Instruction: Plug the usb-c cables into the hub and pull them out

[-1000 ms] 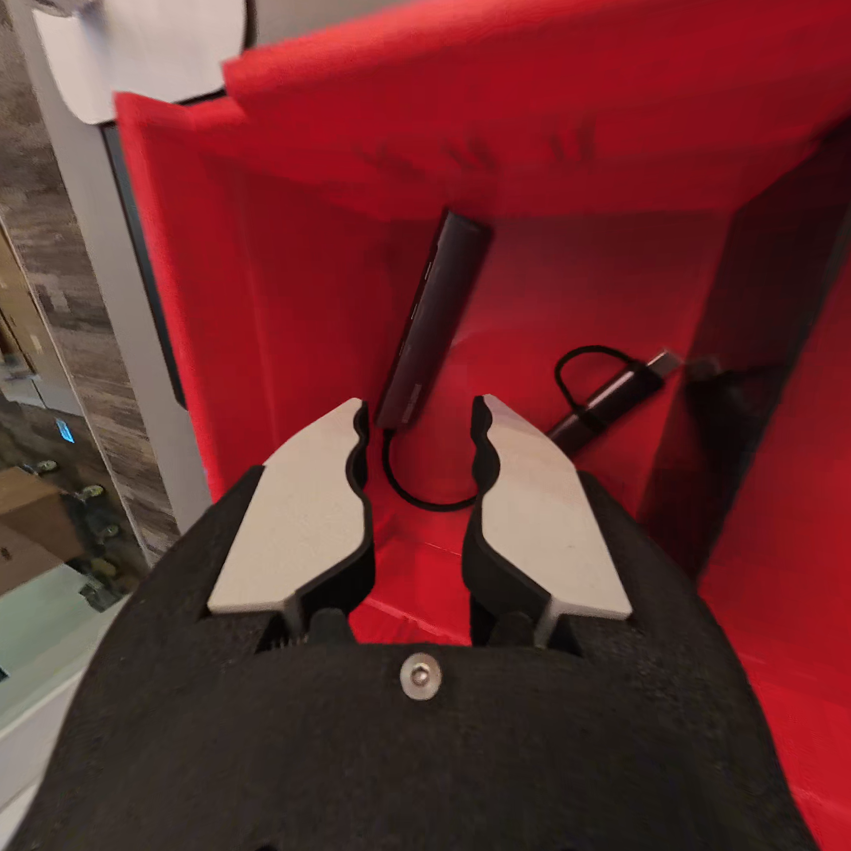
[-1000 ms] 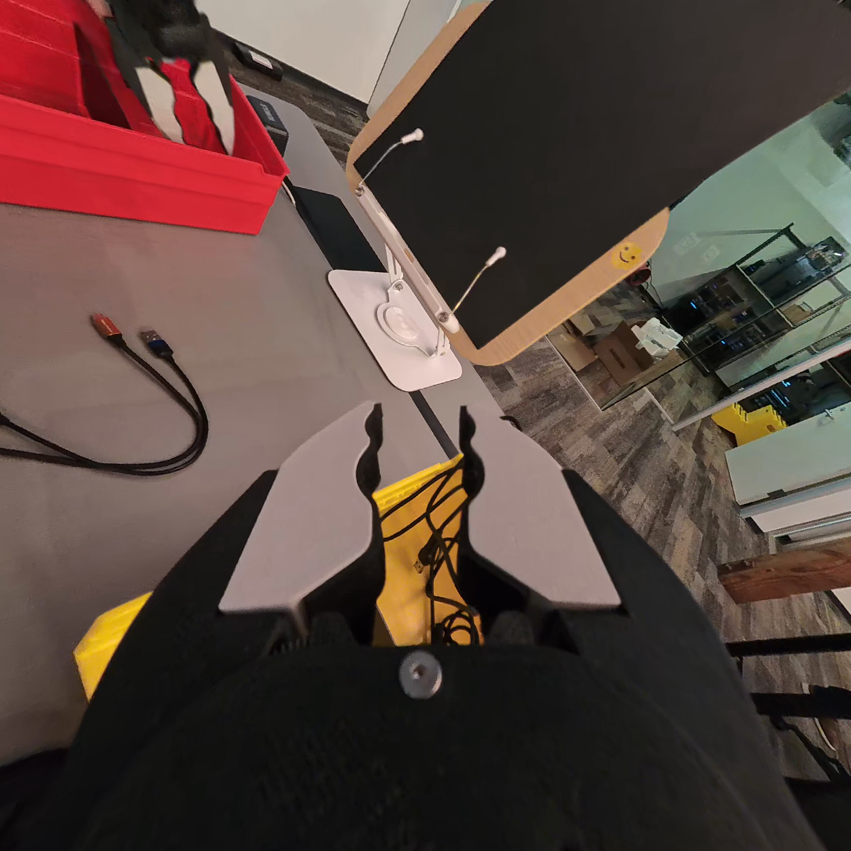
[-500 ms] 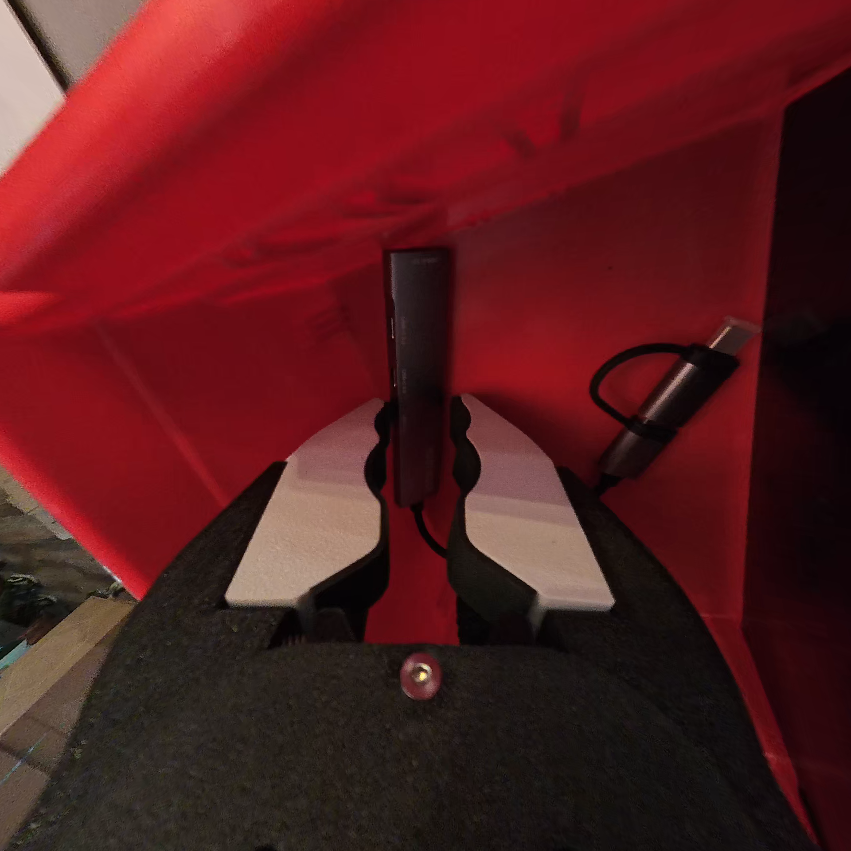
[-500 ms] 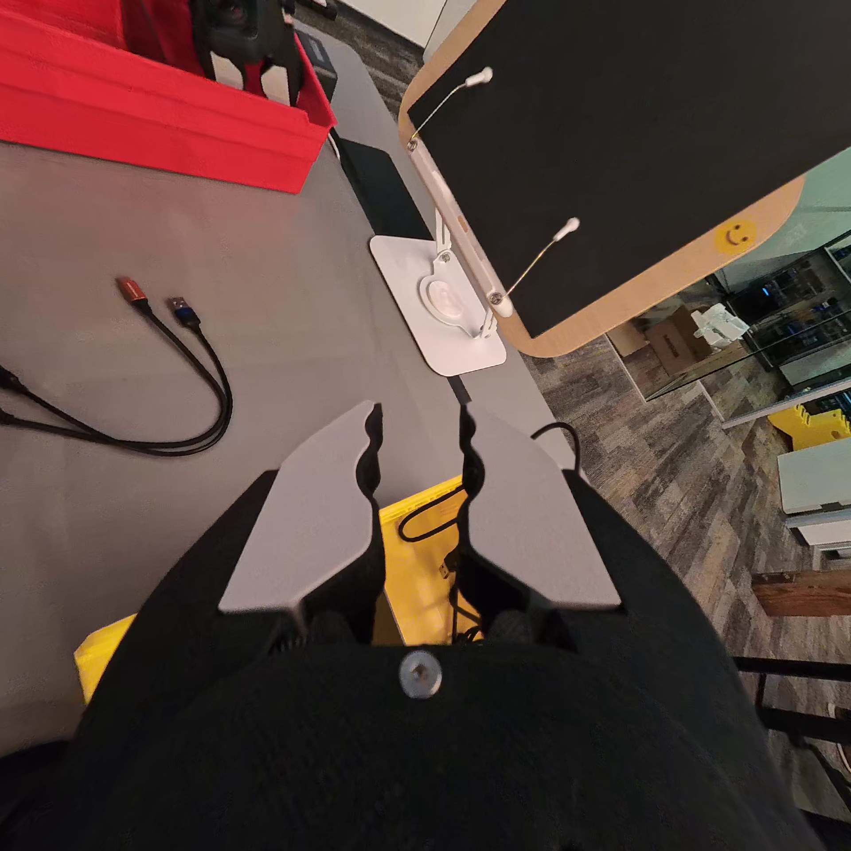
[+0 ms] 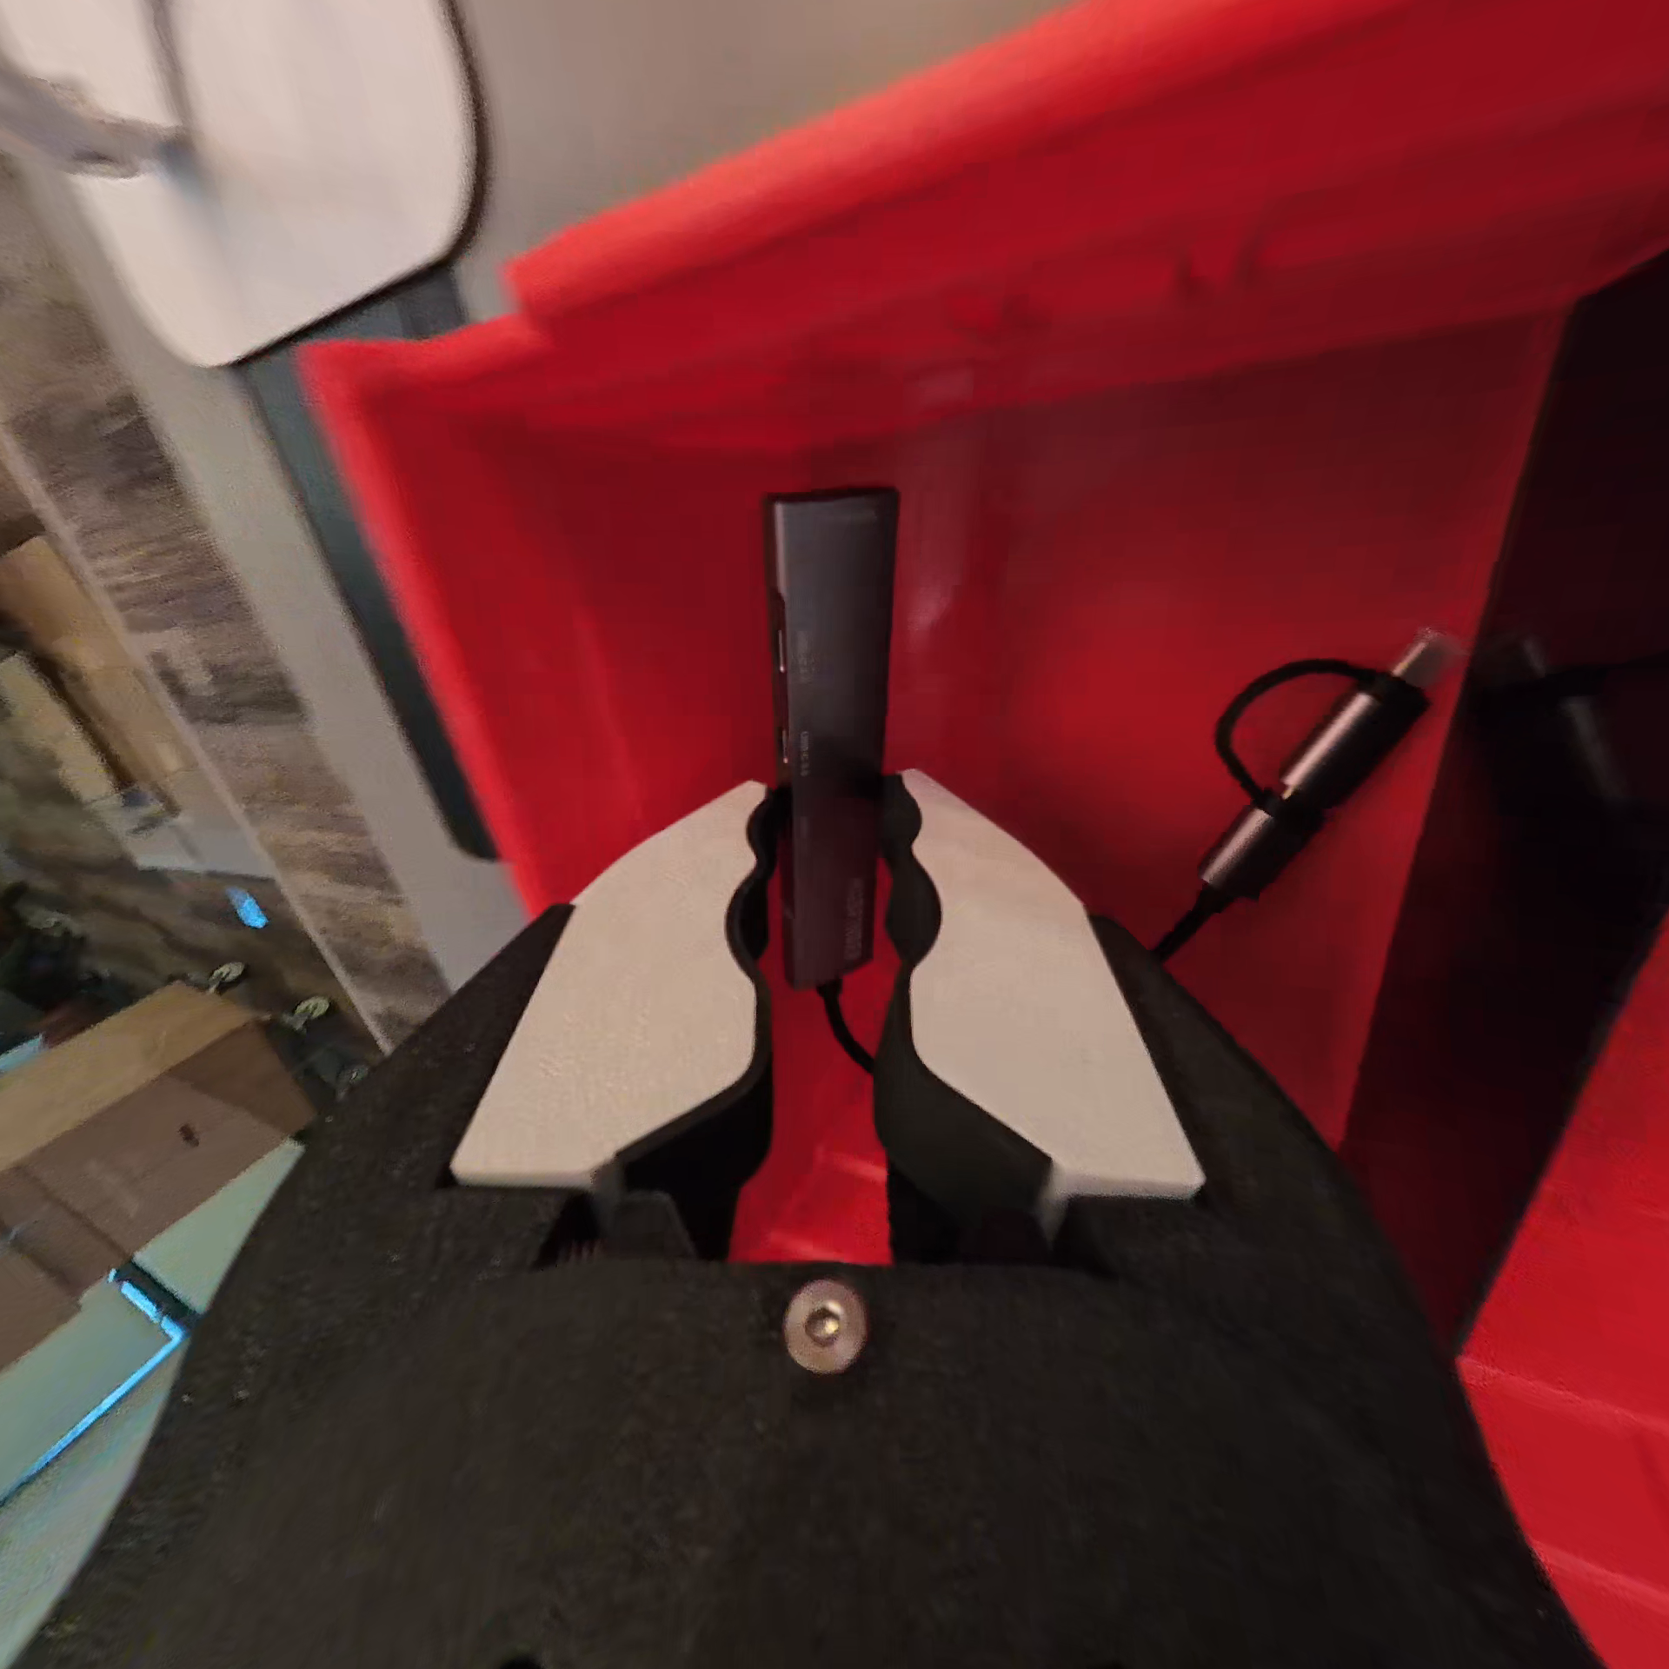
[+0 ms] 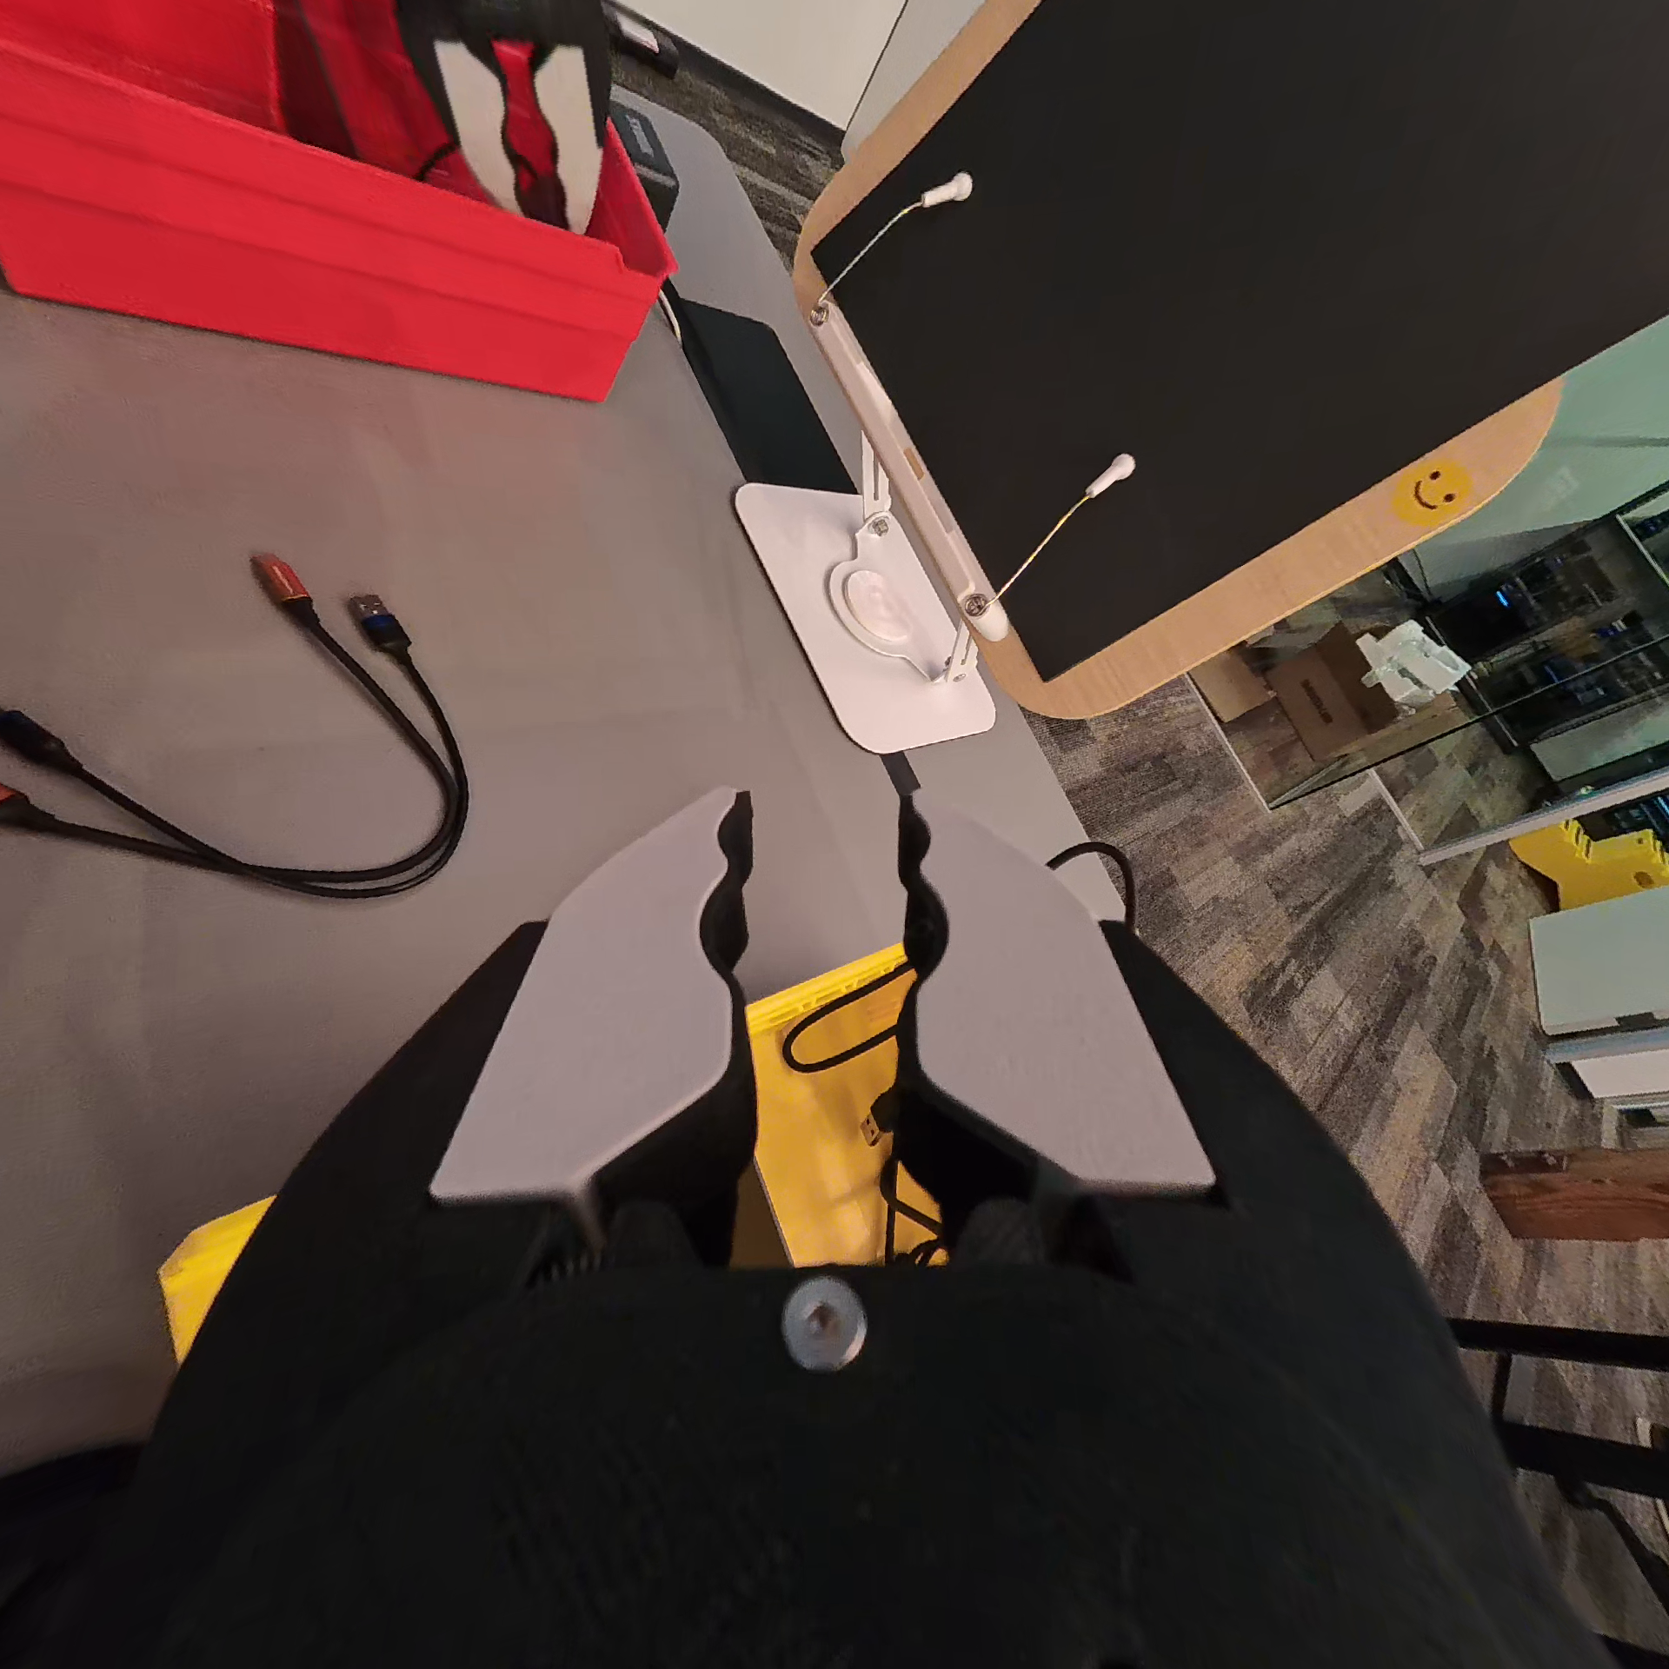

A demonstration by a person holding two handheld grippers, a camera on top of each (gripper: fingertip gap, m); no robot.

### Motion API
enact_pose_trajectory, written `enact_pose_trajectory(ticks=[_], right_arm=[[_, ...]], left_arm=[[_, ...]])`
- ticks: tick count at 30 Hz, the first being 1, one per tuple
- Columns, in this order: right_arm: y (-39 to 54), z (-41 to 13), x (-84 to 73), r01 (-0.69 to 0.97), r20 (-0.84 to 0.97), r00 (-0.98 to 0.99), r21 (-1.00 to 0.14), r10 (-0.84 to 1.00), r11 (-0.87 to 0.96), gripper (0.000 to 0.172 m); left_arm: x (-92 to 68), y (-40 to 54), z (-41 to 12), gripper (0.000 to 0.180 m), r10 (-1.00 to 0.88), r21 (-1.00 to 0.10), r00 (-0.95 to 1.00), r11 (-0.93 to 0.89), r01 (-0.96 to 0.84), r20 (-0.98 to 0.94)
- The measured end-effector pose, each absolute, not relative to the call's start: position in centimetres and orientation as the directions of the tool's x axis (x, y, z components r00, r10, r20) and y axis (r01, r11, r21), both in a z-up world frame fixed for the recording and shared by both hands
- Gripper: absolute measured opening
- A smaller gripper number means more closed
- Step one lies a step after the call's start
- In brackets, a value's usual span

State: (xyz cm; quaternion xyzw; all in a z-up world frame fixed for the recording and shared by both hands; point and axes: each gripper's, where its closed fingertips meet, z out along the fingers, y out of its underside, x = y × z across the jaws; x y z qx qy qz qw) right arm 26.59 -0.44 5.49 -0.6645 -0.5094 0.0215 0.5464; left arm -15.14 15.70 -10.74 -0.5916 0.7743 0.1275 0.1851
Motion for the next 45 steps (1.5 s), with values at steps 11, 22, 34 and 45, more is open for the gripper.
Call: enact_pose_trajectory(ticks=[11,22,34,45], right_arm=[[-0.3,5.9,22.3,0.634,0.550,0.445,-0.751,0.706,0.185,0.031],[-2.8,8.4,16.2,0.532,0.566,0.411,-0.785,0.714,0.316,0.031],[-3.8,10.5,14.1,0.367,0.497,0.439,-0.859,0.748,0.356,0.032],[-3.4,11.5,15.1,0.307,0.463,0.472,-0.884,0.750,0.352,0.032]], left_arm=[[-15.6,14.4,5.9,0.021,-0.512,-0.098,0.022,0.122,-0.988,-0.859],[-9.9,5.7,17.0,0.021,-0.291,-0.257,0.242,0.013,-0.966,-0.926],[1.9,-0.3,14.4,0.021,-0.302,-0.428,0.393,0.057,-0.902,-0.868],[5.2,-2.3,13.3,0.021,-0.329,-0.508,0.462,0.067,-0.859,-0.824]])
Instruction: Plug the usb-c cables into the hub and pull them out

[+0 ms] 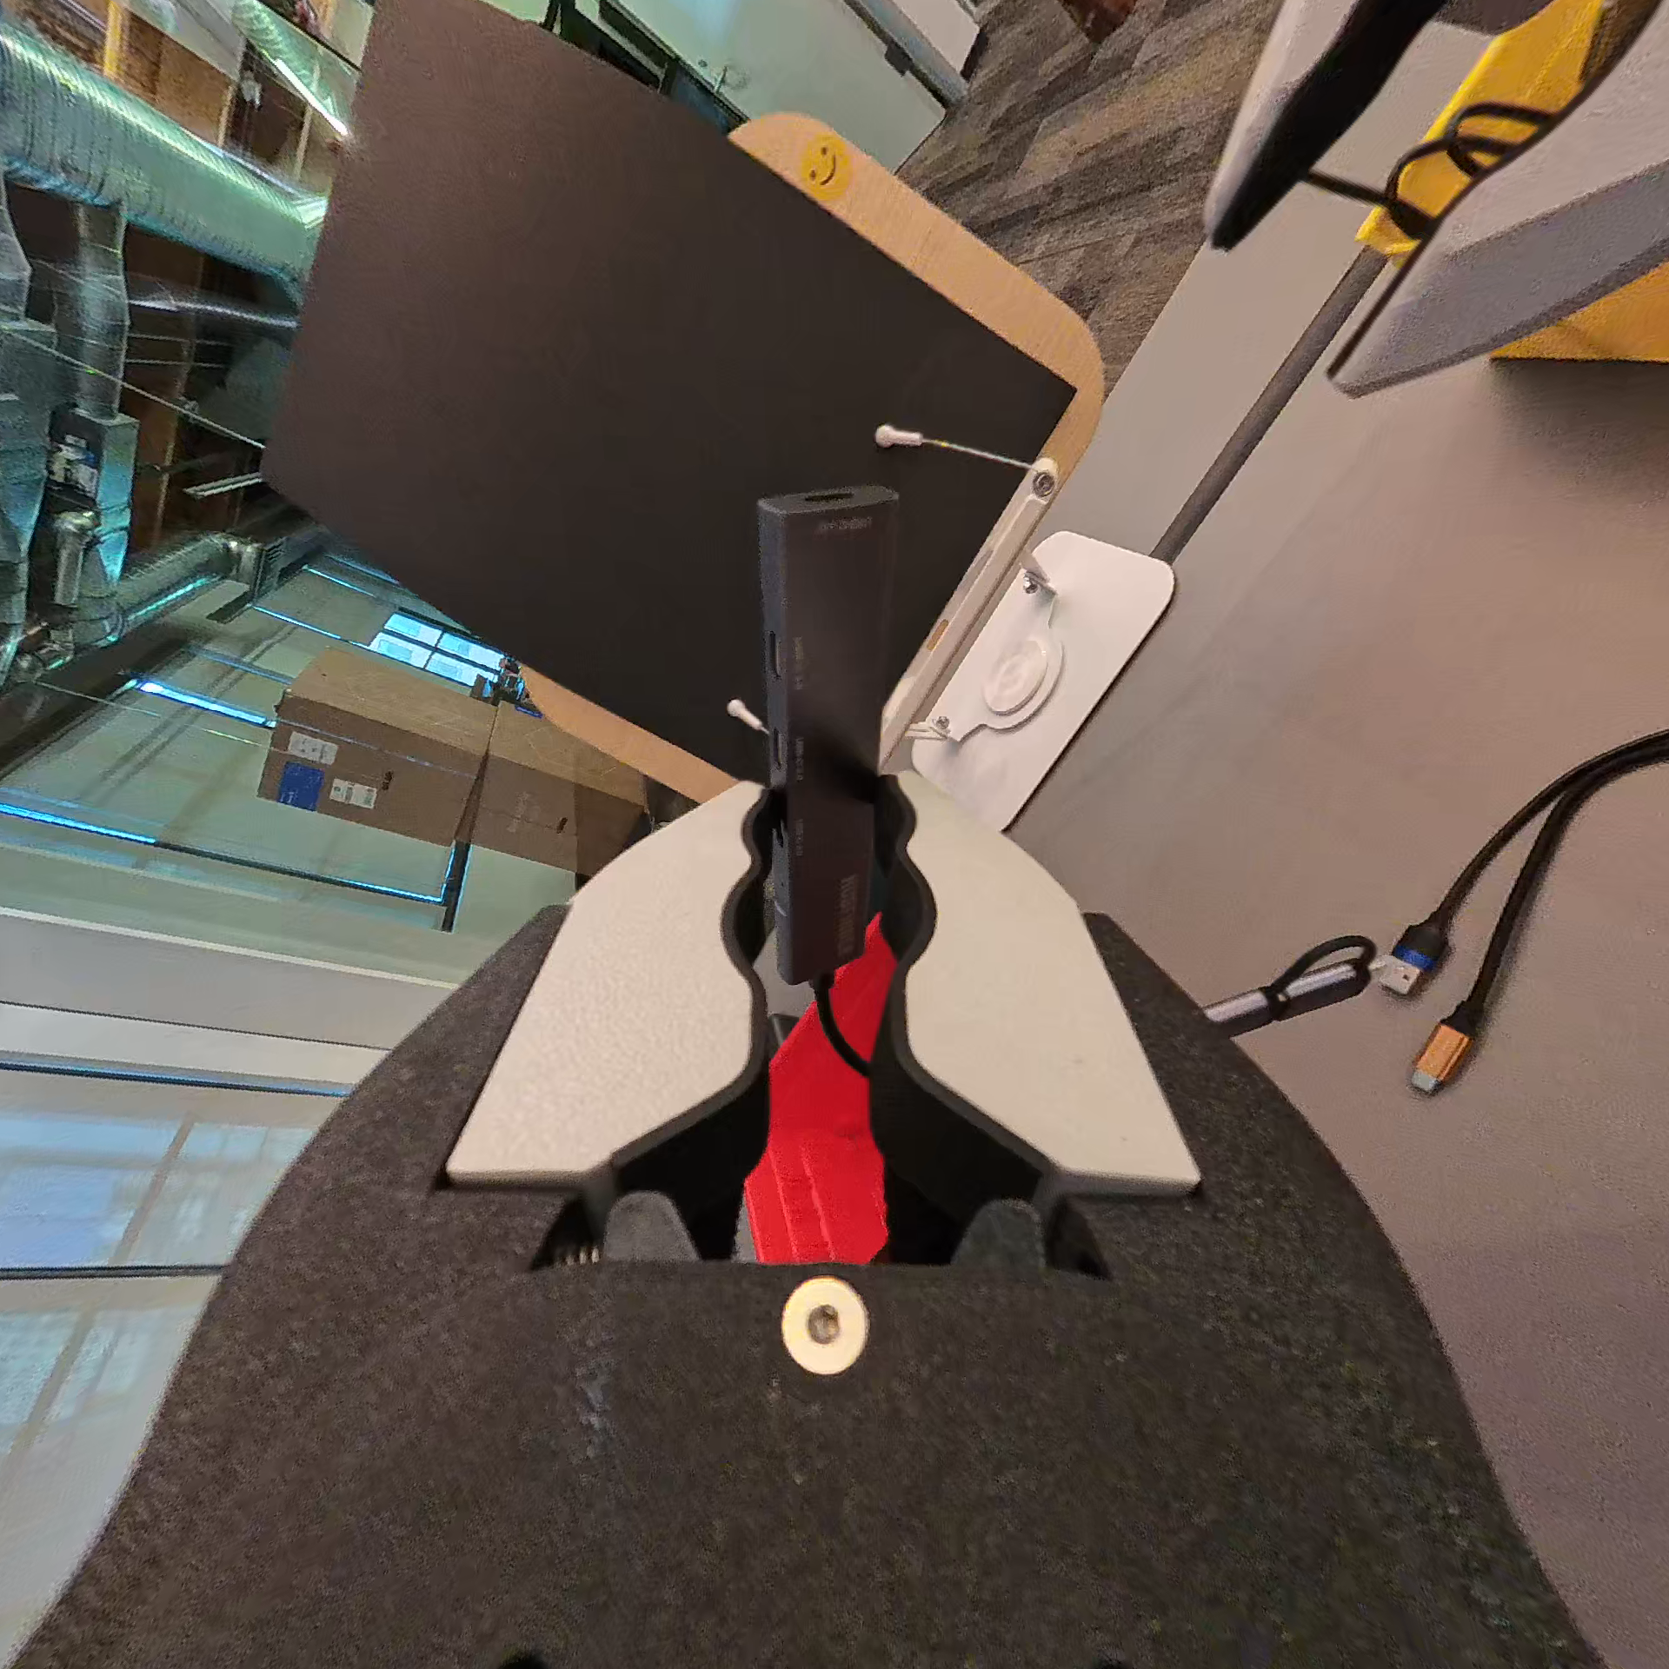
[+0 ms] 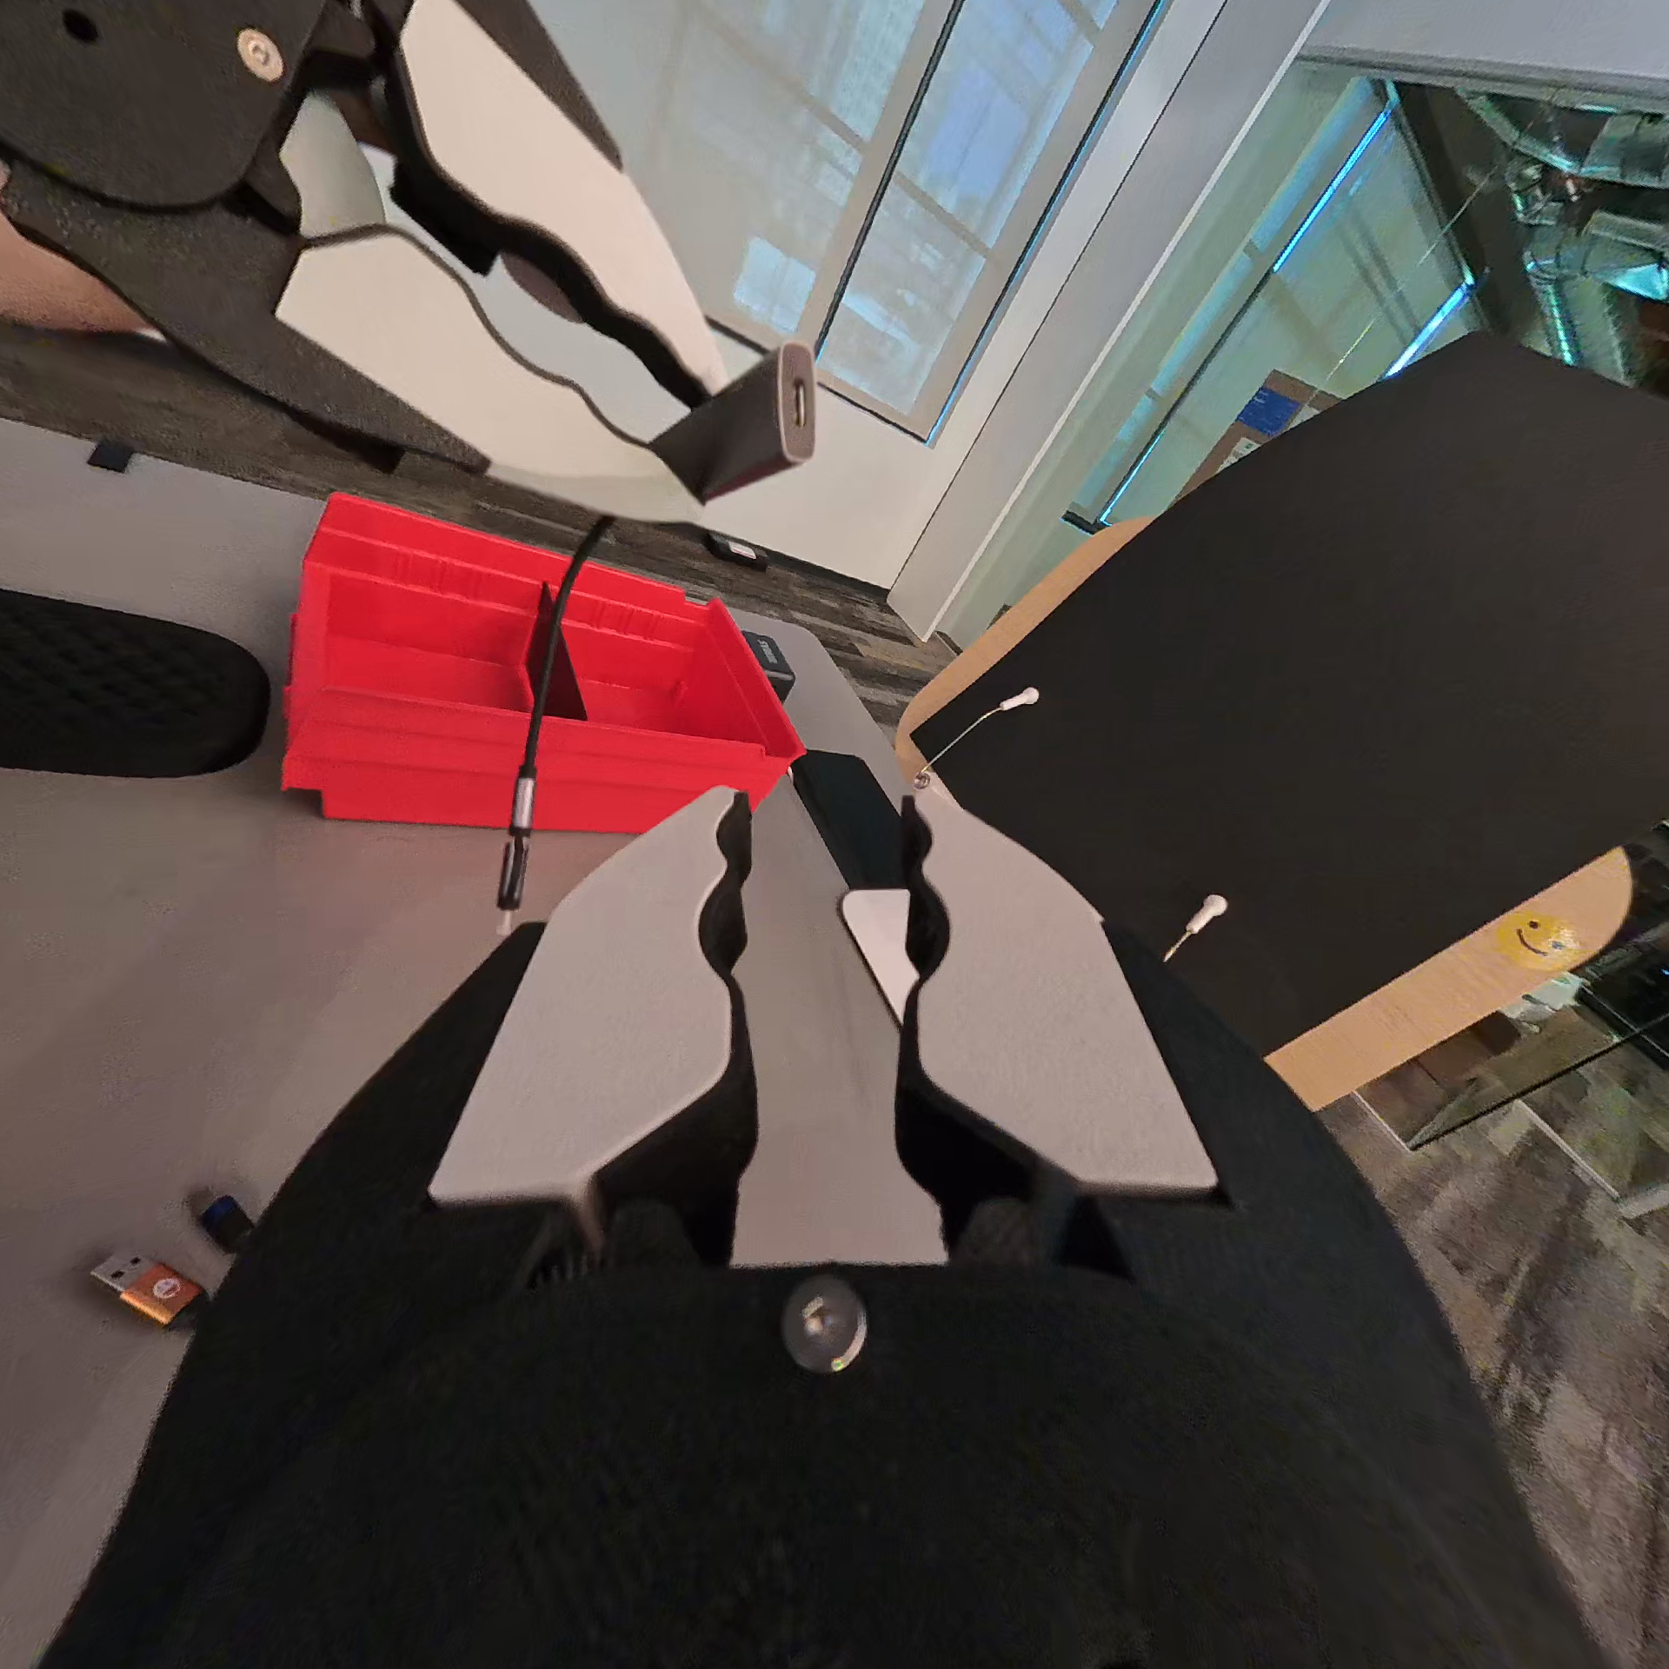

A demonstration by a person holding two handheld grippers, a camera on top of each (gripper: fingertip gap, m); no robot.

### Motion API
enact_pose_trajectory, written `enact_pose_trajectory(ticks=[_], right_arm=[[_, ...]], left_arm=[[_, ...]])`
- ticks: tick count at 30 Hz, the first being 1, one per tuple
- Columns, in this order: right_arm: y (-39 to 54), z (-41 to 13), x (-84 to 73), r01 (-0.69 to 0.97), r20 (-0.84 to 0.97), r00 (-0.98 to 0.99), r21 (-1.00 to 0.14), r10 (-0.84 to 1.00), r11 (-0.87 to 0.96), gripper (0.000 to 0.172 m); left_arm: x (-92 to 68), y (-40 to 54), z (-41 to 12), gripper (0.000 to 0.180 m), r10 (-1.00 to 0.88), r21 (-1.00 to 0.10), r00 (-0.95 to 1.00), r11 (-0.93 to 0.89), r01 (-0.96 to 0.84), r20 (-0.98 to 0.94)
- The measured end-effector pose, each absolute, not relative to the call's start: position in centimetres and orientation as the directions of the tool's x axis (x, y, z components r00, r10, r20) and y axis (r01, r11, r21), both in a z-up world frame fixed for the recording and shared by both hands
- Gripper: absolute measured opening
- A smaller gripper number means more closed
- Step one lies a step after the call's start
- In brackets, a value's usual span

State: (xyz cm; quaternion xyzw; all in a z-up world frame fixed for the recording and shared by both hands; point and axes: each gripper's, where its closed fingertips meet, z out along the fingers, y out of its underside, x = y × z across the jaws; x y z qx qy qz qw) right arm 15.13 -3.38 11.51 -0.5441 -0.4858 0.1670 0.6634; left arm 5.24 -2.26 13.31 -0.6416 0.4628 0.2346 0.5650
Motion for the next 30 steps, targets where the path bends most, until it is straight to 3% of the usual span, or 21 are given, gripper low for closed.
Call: enact_pose_trajectory(ticks=[17,30], right_arm=[[-3.4,12.2,16.0,0.280,0.435,0.532,-0.900,0.727,0.334,0.036],[-1.0,9.3,15.8,0.297,0.373,0.529,-0.923,0.762,0.245,0.039]], left_arm=[[8.7,-1.9,12.9,0.021,-0.384,-0.569,0.483,0.152,-0.808,-0.787],[9.0,-0.2,11.9,0.021,-0.390,-0.664,0.571,0.160,-0.731,-0.723]])
